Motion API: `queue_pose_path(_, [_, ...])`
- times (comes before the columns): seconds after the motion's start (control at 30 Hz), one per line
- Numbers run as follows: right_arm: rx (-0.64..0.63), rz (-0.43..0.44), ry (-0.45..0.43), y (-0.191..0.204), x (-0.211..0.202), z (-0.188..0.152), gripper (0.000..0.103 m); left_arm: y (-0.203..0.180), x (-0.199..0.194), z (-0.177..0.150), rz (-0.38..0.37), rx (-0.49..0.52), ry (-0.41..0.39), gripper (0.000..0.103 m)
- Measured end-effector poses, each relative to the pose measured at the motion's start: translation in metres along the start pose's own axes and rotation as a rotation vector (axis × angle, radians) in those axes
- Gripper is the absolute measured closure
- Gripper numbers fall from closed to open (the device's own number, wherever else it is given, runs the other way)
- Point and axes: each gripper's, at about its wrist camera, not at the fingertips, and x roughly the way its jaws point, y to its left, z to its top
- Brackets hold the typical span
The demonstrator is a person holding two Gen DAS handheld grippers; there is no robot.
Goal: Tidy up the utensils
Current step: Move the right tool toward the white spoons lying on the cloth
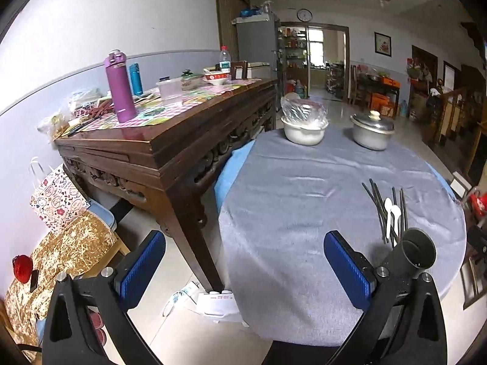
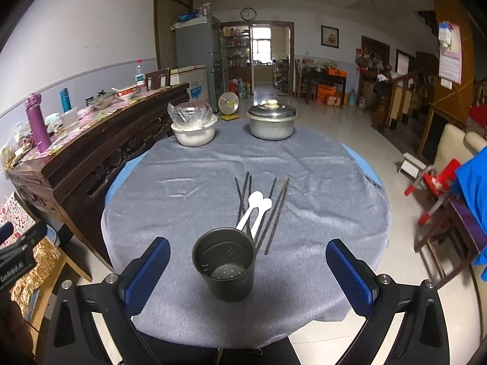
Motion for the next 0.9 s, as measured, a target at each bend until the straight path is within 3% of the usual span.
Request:
queue_pose_path(0.5, [0.138, -0.055, 0.039, -0.066, 0.031, 0.007, 0.000, -0.072, 0.042, 0.011, -0.115, 0.113, 0.090, 0.000])
queue_pose_path(0.7, [0.223, -0.008, 0.075, -0.098, 0.060, 0.015, 0.000, -0.089, 0.066, 0.018, -0.155, 0.115, 0.129, 0.000])
queue_pose_path(0.9, [0.297, 0.092, 0.139, -0.120, 0.097, 0.025, 0.010, -0.097, 0.089, 0.030, -0.180, 0.100, 0.140, 0.000])
